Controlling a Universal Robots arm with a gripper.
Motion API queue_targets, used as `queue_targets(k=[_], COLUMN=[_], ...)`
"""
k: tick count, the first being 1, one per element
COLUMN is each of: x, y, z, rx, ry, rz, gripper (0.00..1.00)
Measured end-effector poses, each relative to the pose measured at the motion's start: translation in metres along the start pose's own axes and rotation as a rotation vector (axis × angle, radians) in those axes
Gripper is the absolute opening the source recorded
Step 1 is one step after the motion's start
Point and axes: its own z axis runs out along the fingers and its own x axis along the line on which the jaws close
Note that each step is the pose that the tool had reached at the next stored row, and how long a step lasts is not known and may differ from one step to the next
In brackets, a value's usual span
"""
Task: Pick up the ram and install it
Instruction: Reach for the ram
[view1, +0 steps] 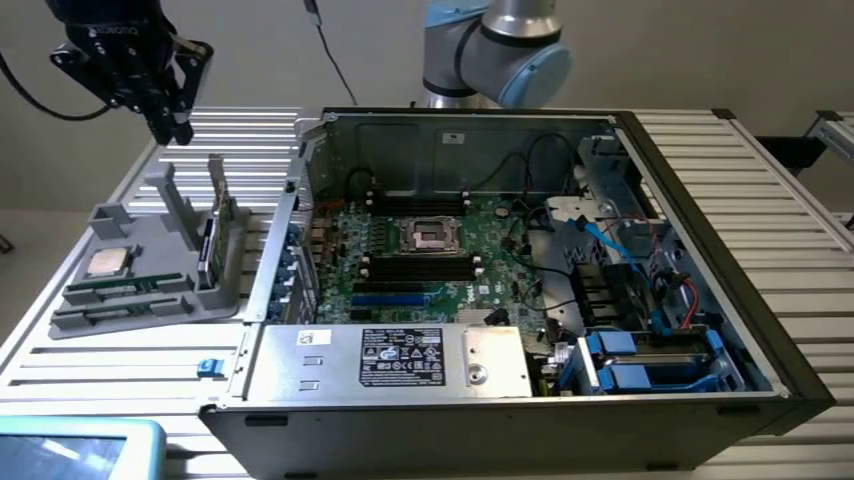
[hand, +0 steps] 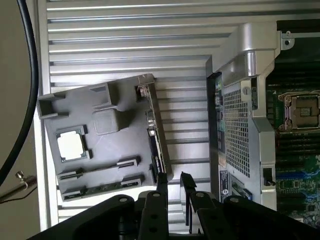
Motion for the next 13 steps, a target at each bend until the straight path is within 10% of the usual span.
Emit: queue_targets(k=[13], x=[0.059], y=[-0.0039], z=[-0.0011], rx=[-0.0005], ry=[0.0001], rz=[-0.002], gripper=[0.30])
